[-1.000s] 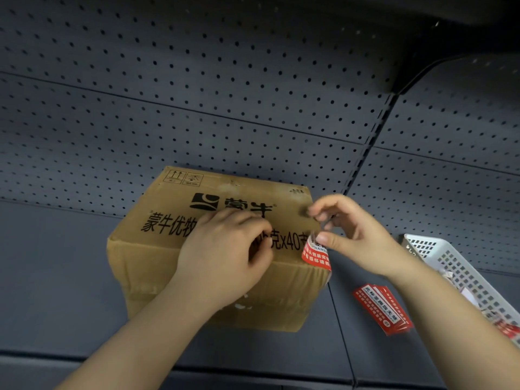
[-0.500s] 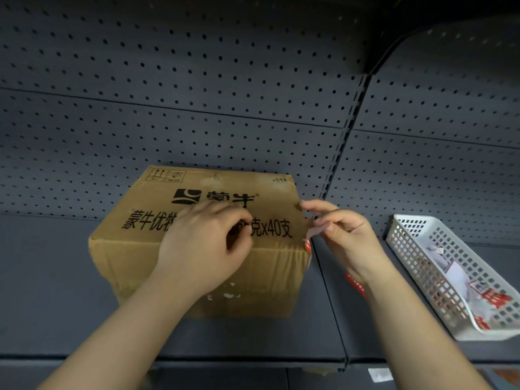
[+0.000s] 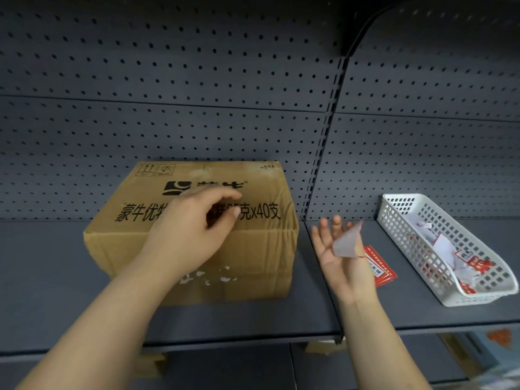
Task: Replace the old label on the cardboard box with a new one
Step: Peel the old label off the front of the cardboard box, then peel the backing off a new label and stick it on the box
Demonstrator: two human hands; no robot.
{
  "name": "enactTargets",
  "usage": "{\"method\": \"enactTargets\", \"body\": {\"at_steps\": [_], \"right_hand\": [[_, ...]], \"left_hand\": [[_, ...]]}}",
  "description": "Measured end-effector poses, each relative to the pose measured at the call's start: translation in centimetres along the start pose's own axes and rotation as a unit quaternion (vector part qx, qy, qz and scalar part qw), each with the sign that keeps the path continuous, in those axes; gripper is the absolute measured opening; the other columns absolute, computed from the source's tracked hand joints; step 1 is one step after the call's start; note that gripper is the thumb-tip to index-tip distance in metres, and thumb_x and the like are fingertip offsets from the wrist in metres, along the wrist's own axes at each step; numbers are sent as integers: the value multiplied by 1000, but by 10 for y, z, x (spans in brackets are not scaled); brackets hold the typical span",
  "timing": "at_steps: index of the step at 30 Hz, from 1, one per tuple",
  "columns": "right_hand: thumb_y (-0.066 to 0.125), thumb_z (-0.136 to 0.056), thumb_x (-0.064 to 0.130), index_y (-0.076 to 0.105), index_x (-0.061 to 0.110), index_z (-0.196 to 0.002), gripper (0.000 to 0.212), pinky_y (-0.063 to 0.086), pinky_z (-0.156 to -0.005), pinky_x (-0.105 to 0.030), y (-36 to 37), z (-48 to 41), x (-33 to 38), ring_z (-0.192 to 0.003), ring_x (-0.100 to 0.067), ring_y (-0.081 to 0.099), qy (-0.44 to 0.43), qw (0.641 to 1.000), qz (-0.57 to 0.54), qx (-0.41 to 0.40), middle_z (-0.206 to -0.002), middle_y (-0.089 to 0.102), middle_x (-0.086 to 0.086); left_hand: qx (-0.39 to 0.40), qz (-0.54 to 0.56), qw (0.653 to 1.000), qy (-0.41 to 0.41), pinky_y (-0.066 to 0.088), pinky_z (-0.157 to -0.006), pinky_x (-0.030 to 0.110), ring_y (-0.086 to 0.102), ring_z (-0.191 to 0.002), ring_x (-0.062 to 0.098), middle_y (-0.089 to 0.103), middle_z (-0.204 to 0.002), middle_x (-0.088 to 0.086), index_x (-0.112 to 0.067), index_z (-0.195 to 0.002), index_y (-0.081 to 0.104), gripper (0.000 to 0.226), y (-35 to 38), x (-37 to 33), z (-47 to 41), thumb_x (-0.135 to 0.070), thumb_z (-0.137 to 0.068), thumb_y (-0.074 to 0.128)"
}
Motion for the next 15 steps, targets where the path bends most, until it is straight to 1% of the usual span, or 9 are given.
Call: {"method": "enactTargets", "body": {"at_steps": [1,3,6,8,9,10,12,14,15], "right_hand": [[82,-67,39,58,21,-87,35,57,-82,-40,3,7,7,-91,-21,69,-1,999,39,21,-91,69,1],[85,-63,40,56,21,-91,45,59,-74,-35,14,24,21,-82,-19,69,2,989,134,66,-89,68,1],[85,-66,28,56,18,-92,40,55,-53,-30,46,57,25,-65,-23,66,24,953,255,159,-79,64,-3],[83,-65,15,57,16,-94,39,54,-47,-29,64,75,14,-59,-26,67,53,930,311,187,-75,66,-5],[83,-65,10,57,14,-96,40,55,-48,-29,68,82,5,-61,-25,68,65,918,343,188,-76,68,-5],[82,-67,6,57,11,-97,40,57,-53,-28,73,88,-5,-66,-22,69,71,903,380,185,-78,71,-4],[76,-72,-1,58,11,-101,36,58,-64,-26,75,95,-28,-79,-14,69,71,864,469,171,-87,74,-1],[75,-75,-1,61,24,-105,41,58,-72,-28,76,102,-51,-87,-10,68,68,803,565,177,-95,72,1],[74,-76,0,61,32,-107,46,56,-74,-26,77,105,-62,-87,-8,66,64,768,608,190,-94,70,2]], "left_hand": [[-1,50,999,-9,39,-90,20,51,-107,-7,60,-116,-24,-36,-112,64,26,-5,1,1,-37,-87,55],[-24,144,989,-12,40,-94,18,51,-112,-8,61,-116,-27,-37,-111,63,27,-19,-1,7,-37,-85,56],[-35,248,968,5,49,-86,18,62,-104,4,68,-109,-15,-31,-103,65,20,-33,-5,28,-33,-83,62],[14,327,945,-12,53,-80,25,67,-96,15,70,-108,-5,-26,-100,69,20,-32,-2,47,-31,-83,60],[52,362,930,-31,55,-79,29,67,-95,19,70,-109,0,-23,-101,70,23,-30,2,56,-31,-83,58],[89,384,918,-48,56,-78,32,67,-96,20,70,-109,3,-22,-101,70,24,-27,6,65,-31,-82,59],[137,396,905,-80,56,-76,32,66,-96,20,70,-107,3,-25,-100,70,23,-17,14,80,-32,-79,64],[171,385,899,-119,55,-76,33,66,-94,19,70,-103,-2,-34,-100,67,35,-4,22,96,-43,-67,75],[181,373,900,-139,55,-77,34,66,-92,17,69,-100,-5,-39,-101,65,44,3,26,103,-47,-60,80]]}}
Point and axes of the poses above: each hand's wrist, its own z-axis away from the middle knuckle, its own y-axis out of the palm, x = y × z, the point moved 4 cm from there along -z, towards the middle knuckle
